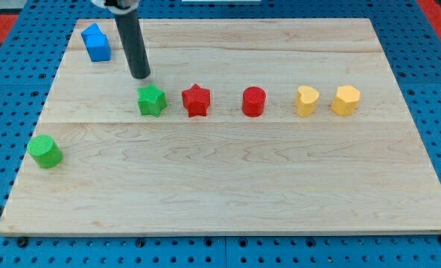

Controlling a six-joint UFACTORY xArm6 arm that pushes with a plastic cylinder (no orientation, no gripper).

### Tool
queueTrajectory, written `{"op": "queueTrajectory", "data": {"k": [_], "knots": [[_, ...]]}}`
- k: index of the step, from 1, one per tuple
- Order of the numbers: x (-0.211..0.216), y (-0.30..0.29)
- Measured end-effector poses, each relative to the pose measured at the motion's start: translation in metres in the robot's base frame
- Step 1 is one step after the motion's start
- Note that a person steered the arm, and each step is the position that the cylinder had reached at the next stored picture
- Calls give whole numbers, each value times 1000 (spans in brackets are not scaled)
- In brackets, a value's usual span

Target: Move your arm closer to the blue triangle

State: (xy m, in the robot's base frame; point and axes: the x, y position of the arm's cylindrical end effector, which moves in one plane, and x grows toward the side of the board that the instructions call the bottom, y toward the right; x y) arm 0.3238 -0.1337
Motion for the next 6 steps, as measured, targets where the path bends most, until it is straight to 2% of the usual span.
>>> {"op": "queueTrajectory", "data": {"k": [1,2,4,6], "knots": [[-60,11],[-126,-12],[-126,-112],[-43,-61]]}}
